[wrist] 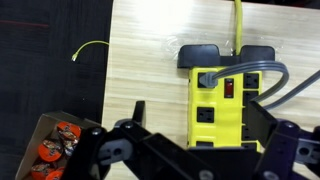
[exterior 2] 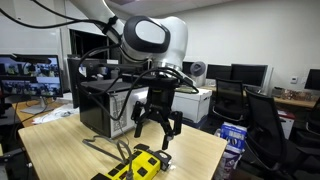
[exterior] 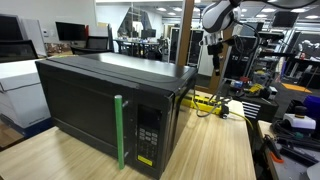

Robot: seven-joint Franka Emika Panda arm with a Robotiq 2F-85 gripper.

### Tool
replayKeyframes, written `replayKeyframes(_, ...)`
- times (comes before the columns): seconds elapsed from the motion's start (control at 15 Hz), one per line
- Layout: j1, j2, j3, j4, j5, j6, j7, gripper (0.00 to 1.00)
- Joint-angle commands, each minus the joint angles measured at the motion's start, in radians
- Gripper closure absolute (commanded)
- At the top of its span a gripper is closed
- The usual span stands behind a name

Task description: Disconnect the microwave cable from the adaptor

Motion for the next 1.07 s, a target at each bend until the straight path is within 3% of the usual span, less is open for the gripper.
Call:
replayKeyframes(0.0,-0.026,0.050,0.023,0.050,0.012,-0.054,-0.113,0.00)
replayKeyframes(0.33,-0.032,0.069,0.021,0.053,-0.011,-0.090,-0.185,0.00)
replayKeyframes(0.67,-0.026,0.060,0.012,0.018,0.007,-0.021,-0.100,0.00)
replayKeyframes(0.73,0.013,0.056,0.036,-0.025,0.011,0.014,-0.038,0.00)
replayKeyframes(1.0,0.052,0.055,0.072,-0.088,-0.004,0.067,0.065,0.00)
